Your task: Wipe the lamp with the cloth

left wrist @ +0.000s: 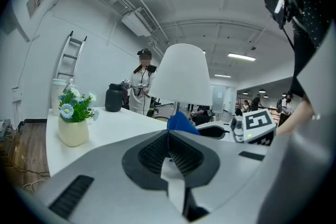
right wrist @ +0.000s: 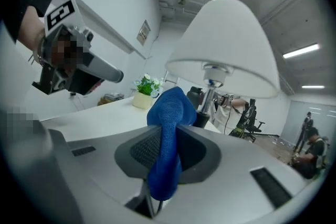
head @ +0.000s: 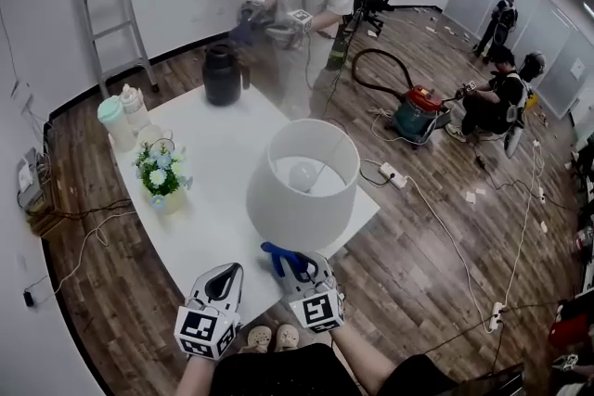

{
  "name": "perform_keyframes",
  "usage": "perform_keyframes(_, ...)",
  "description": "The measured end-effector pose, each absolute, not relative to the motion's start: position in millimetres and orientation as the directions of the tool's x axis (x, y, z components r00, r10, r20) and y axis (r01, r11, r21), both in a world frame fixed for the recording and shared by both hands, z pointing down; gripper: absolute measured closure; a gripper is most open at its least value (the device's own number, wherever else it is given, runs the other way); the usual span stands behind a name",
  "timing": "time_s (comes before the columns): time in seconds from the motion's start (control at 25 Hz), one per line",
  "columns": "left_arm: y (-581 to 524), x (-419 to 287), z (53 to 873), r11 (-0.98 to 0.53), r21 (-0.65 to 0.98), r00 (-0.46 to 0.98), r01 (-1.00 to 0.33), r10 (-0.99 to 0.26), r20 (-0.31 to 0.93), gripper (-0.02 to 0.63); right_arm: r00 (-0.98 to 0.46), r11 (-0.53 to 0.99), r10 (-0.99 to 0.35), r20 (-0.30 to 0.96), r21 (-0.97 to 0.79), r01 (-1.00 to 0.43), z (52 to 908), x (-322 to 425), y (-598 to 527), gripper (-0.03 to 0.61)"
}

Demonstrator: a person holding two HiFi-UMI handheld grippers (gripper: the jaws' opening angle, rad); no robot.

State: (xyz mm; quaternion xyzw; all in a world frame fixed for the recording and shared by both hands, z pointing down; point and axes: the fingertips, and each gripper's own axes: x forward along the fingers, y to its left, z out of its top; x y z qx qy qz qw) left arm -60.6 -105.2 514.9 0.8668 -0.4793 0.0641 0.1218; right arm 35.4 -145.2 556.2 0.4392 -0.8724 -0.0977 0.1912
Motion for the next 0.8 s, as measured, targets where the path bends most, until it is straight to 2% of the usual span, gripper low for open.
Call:
perform_keyframes(0.2,-112,-44,508,-0.545,0.136,0.562,-0.827,-0.8,0.212,0.601,-0.481,0.494,-0.868,0.121,0.301,-0.816,516,76,-152,0.503)
perform_keyframes(0.44,-109,-36,502,-0.549,0.119,0.562,-0.827,-0.799,0.213,0.601,-0.438,0.43,-0.898,0.035,0.277,-0.859,497,82,-186,0.503)
perform_keyframes(0.56,-106,-37,504,-0.536,0.119,0.549,-0.836,-0.805,0.226,0.601,-0.434,0.436,-0.898,0.071,0.27,-0.858,510,80,-198,0.503)
perform_keyframes(0.8,-104,-40,507,-0.512,0.121,0.526,-0.85,-0.816,0.239,0.601,-0.419,0.483,-0.869,0.261,0.267,-0.834,566,85,-199,0.503)
